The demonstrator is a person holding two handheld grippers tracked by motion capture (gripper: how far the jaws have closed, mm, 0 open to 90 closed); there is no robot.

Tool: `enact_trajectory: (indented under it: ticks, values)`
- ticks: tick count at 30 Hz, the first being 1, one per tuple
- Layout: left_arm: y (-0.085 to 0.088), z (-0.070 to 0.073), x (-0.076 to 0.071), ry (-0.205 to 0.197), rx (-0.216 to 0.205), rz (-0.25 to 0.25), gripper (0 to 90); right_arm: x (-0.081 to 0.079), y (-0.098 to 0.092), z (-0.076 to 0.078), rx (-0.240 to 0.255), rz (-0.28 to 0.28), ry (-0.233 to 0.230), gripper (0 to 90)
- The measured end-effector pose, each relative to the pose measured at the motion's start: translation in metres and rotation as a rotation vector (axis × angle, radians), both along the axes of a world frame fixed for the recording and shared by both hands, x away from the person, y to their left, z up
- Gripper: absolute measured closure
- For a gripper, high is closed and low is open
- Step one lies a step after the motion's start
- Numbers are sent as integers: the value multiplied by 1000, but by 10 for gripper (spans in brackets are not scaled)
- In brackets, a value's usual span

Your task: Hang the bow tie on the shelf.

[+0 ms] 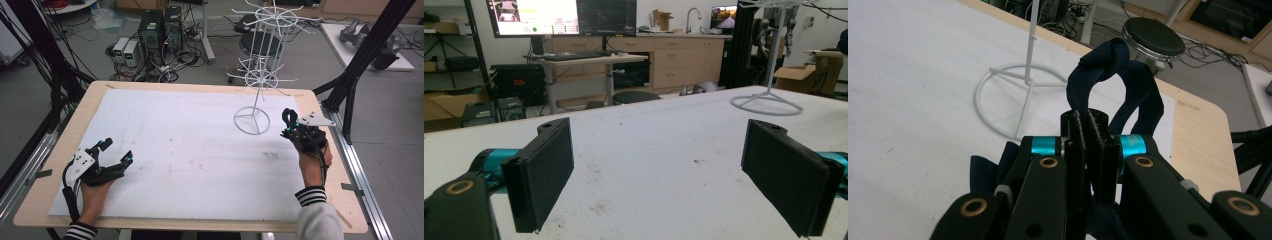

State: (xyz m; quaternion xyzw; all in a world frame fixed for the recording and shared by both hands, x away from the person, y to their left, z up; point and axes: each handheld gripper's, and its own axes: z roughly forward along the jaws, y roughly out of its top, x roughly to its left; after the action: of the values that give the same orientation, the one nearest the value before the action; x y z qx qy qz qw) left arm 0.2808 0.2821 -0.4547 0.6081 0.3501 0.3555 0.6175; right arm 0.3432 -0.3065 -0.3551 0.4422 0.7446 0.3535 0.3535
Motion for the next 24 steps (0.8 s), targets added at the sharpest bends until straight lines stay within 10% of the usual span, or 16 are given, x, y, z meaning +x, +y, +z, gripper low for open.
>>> enact_trajectory:
  ticks: [24]
  values:
    - [0,0,0,1,4,2,138,-21,2,40,57,-22,-161,860]
